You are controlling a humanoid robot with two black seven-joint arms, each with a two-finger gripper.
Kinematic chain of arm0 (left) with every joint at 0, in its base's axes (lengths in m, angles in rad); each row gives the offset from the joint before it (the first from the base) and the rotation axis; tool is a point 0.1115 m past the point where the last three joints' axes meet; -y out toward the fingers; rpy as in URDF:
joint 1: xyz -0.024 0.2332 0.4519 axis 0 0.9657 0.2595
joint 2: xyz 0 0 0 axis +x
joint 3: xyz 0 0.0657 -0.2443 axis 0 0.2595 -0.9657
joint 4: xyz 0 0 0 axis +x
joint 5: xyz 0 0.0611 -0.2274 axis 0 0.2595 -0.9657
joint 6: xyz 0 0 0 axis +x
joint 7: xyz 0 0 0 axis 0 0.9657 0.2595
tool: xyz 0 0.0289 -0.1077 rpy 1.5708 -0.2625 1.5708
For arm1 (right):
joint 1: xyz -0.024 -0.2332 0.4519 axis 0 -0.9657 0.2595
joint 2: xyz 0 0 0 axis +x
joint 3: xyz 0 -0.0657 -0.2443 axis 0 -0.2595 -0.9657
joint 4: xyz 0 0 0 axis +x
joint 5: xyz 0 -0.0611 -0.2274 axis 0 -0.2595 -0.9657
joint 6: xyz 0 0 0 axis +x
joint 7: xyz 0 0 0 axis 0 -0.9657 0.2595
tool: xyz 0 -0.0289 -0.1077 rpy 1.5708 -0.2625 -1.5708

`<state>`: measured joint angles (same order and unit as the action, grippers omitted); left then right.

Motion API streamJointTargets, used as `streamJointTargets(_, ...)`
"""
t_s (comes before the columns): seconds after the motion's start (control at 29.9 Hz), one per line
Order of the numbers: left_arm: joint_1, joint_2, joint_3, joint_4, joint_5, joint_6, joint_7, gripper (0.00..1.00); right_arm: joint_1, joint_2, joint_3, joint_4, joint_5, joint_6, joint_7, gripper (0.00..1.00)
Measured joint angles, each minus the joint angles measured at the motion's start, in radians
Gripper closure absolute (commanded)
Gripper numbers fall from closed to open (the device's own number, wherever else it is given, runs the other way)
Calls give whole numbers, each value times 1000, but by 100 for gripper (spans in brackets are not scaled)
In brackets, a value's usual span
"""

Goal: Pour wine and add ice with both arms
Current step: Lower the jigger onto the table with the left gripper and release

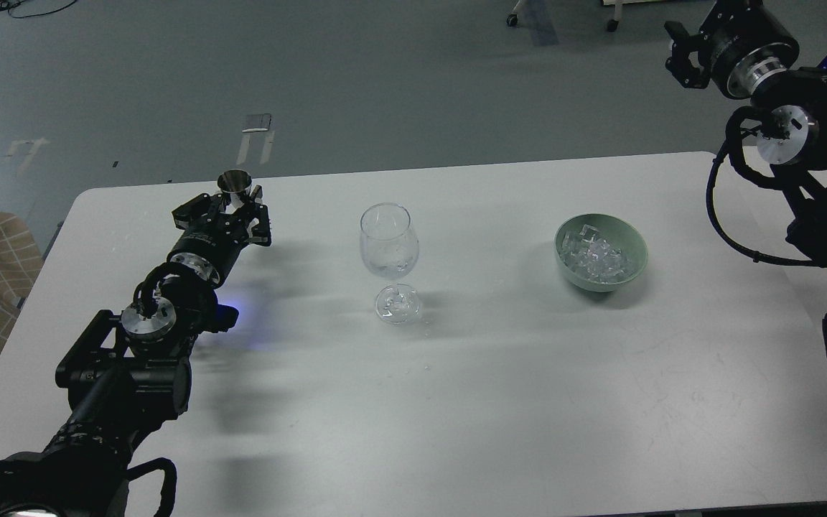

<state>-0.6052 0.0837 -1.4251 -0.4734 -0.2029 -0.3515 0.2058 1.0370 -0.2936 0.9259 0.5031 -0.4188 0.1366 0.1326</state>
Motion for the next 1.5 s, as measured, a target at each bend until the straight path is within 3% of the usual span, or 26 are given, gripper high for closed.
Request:
streamJointTargets(0.3, -1, 1, 0, 16, 0, -1, 0, 60, -6, 2, 0, 0, 0, 0, 2, 0)
streamJointTargets(0.6, -1, 1, 0, 16, 0, -3, 1, 51, -7, 4, 1, 2, 0, 0, 2, 0)
streamJointTargets(0.87, -1, 0, 2, 16, 0, 1, 1, 50, -8, 3, 0, 2, 0, 0, 2, 0)
streamJointTargets(1.07, -1, 4, 2, 16, 2, 0, 4, 30, -8, 3, 0, 2, 0, 0, 3, 0)
streamJointTargets(1.5, -4, 8, 1, 0, 4, 0, 14, 30, -7, 1, 1, 2, 1, 0, 4, 0)
